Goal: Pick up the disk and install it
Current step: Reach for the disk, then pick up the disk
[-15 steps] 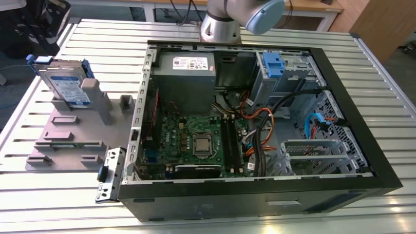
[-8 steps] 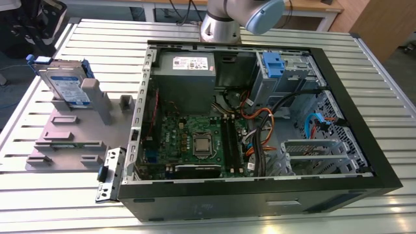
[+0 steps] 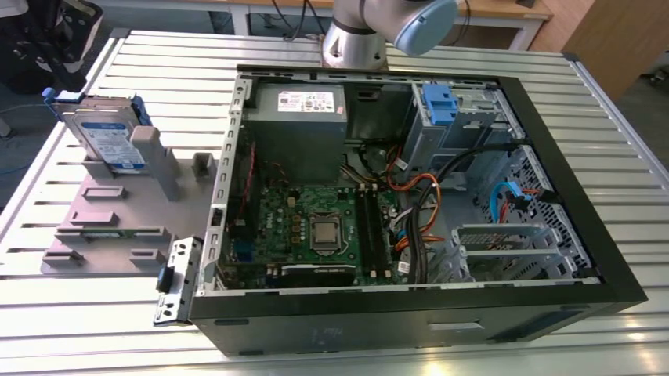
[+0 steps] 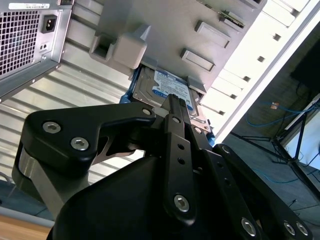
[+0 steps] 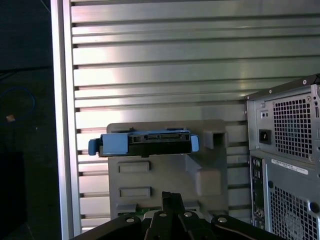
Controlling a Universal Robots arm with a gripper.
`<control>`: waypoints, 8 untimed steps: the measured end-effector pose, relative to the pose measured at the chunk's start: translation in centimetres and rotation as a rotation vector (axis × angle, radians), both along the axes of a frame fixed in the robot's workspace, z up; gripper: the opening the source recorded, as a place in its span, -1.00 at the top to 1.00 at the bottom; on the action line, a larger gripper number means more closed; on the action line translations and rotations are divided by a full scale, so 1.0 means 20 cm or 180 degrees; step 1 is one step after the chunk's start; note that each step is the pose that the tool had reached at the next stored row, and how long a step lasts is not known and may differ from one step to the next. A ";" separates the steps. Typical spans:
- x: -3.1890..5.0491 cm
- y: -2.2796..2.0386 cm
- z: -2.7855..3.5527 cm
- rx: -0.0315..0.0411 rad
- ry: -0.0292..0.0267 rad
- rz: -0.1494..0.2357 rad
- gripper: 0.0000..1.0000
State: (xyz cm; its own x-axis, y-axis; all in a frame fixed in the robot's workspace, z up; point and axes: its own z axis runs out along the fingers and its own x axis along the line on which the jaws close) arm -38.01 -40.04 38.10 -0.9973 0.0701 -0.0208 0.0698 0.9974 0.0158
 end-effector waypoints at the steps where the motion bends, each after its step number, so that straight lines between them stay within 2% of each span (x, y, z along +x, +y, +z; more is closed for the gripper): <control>1: -0.001 0.000 0.000 0.0000 0.0000 0.0000 0.79; 8: -0.006 0.000 -0.003 -0.0002 0.0000 0.0000 0.79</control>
State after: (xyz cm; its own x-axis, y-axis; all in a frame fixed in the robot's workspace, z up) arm -38.14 -40.04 38.04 -0.9973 0.0701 -0.0207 0.0698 0.9974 0.0153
